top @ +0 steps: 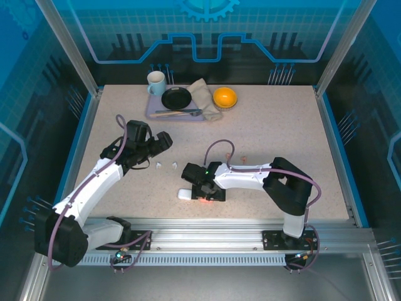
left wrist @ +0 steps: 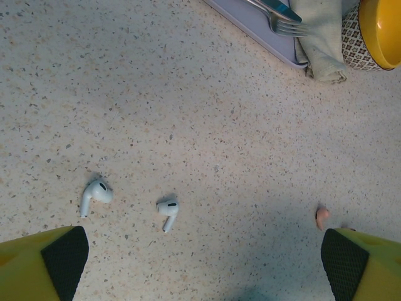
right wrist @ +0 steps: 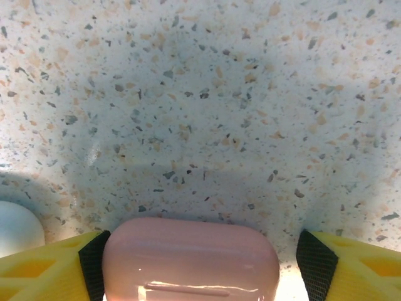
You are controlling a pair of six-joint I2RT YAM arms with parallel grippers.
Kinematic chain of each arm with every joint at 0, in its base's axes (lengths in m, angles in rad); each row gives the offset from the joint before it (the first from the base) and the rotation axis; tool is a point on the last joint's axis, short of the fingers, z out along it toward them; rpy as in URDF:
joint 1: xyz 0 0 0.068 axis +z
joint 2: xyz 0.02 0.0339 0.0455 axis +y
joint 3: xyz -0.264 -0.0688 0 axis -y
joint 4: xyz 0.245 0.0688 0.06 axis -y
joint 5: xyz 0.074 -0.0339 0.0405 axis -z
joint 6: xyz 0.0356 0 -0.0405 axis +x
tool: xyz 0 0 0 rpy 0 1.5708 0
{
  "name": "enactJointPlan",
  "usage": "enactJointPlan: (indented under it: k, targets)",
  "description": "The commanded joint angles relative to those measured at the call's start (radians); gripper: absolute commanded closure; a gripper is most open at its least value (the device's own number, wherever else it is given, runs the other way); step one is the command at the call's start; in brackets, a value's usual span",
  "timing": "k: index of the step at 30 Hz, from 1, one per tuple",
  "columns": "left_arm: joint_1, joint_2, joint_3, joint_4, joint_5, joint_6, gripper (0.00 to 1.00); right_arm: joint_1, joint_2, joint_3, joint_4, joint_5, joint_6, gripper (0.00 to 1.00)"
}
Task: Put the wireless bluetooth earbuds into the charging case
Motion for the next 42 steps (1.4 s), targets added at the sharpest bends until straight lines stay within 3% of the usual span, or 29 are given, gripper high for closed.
enactJointPlan:
  k: [1, 18, 26, 42]
  targets:
    - [-0.007, -0.023, -0.001, -0.012, -0.009, 0.006, 0.01, -0.009, 0.020, -0.028, 0.009, -0.024, 0.040, 0.21]
    - [-0.007, -0.022, -0.003, -0.002, -0.007, -0.005, 0.01, 0.020, 0.019, 0.007, -0.053, -0.032, 0.096, 0.26]
    - [-0.007, -0.021, -0.002, 0.002, -0.004, -0.009, 0.01, 0.027, 0.016, 0.007, -0.055, -0.045, 0.108, 0.23]
    - [-0.007, -0.010, 0.003, 0.010, 0.003, -0.011, 0.01, 0.015, -0.028, -0.003, -0.049, -0.023, 0.122, 0.42]
